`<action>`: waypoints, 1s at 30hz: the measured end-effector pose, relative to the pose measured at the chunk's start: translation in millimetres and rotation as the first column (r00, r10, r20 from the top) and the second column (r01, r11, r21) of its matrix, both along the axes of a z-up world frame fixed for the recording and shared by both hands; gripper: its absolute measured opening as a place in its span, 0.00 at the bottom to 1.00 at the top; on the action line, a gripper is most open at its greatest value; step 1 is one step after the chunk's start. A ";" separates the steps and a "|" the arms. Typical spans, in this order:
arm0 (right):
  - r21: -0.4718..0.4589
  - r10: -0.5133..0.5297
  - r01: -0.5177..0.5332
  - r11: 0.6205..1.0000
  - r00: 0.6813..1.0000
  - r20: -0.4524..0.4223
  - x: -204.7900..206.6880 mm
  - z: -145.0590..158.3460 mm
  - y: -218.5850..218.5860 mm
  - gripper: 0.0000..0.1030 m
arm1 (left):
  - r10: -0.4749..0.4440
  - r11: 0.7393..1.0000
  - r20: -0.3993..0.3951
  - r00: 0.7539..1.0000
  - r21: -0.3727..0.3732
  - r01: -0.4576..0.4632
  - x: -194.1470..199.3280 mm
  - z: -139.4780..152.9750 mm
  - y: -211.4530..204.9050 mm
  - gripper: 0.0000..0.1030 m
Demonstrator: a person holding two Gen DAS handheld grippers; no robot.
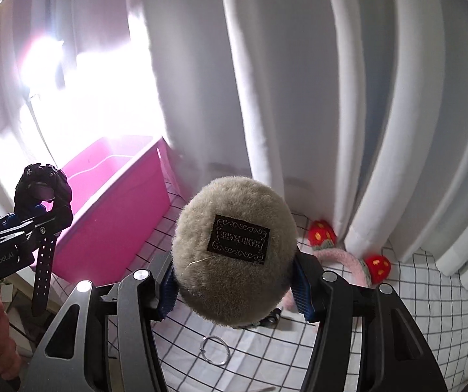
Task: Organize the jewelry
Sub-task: 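Lift the watch with the left tool while the right tool carries the pouch over the tub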
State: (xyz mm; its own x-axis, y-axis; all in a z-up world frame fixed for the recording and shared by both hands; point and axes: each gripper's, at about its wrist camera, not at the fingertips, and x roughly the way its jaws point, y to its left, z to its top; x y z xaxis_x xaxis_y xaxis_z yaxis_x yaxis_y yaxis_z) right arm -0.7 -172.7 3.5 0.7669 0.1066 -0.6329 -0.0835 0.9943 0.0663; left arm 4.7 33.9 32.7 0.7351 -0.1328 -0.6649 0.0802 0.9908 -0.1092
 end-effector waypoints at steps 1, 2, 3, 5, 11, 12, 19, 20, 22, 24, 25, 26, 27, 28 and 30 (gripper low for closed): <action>0.001 0.023 -0.023 1.000 1.000 0.007 5.2 3.6 9.0 0.53 | 0.020 1.000 0.006 1.000 -0.001 -0.020 0.6 4.1 9.1 0.61; 0.000 0.047 -0.047 0.999 0.999 0.014 10.8 6.8 18.1 0.53 | 0.040 0.999 0.010 0.999 -0.003 -0.040 1.6 7.4 19.0 0.61; 0.000 0.074 -0.074 0.997 0.997 0.018 16.8 9.9 28.3 0.53 | 0.060 0.998 0.012 0.998 -0.005 -0.060 2.9 9.8 28.9 0.61; 0.000 0.130 -0.130 0.992 0.991 0.030 28.1 15.5 49.8 0.53 | 0.105 0.994 0.014 0.994 -0.004 -0.105 6.0 12.9 50.3 0.61; -0.018 0.284 -0.284 0.959 0.958 0.036 64.2 22.0 122.2 0.53 | 0.222 0.975 0.016 0.975 0.024 -0.222 21.3 10.8 108.6 0.61; -0.021 0.305 -0.305 0.952 0.952 0.032 68.8 21.8 134.2 0.53 | 0.237 0.971 0.013 0.972 0.025 -0.237 23.3 8.7 117.3 0.61; -0.037 0.387 -0.387 0.921 0.922 -0.019 107.2 7.2 198.8 0.53 | 0.288 0.957 -0.021 0.957 0.041 -0.287 53.1 -12.5 160.1 0.61; -0.038 0.390 -0.391 0.920 0.920 -0.031 112.6 3.3 205.7 0.53 | 0.291 0.956 -0.030 0.956 0.042 -0.290 57.7 -17.9 163.9 0.61; -0.041 0.395 -0.397 0.917 0.917 -0.064 124.3 -6.3 219.0 0.53 | 0.293 0.955 -0.046 0.955 0.054 -0.291 66.7 -27.6 169.4 0.61; -0.046 0.394 -0.400 0.916 0.914 -0.097 134.4 -18.5 228.3 0.53 | 0.292 0.956 -0.069 0.954 0.059 -0.288 73.9 -37.0 175.2 0.61; -0.045 0.393 -0.400 0.915 0.913 -0.111 136.3 -24.6 228.9 0.53 | 0.290 0.957 -0.082 0.954 0.059 -0.285 77.8 -41.7 178.2 0.62; -0.047 0.391 -0.399 0.916 0.912 -0.125 141.2 -30.0 231.7 0.53 | 0.288 0.957 -0.093 0.953 0.063 -0.283 81.6 -46.3 180.4 0.62; -0.052 0.389 -0.399 0.915 0.911 -0.138 145.7 -34.3 237.2 0.53 | 0.288 0.957 -0.105 0.952 0.069 -0.282 85.4 -50.9 182.8 0.62; -0.055 0.387 -0.398 0.916 0.910 -0.153 149.7 -38.4 241.7 0.53 | 0.288 0.957 -0.114 0.951 0.070 -0.281 87.9 -53.6 183.4 0.62; -0.057 0.377 -0.392 0.918 0.909 -0.174 156.2 -44.9 244.4 0.53 | 0.287 0.958 -0.140 0.948 0.068 -0.280 93.9 -59.7 186.4 0.62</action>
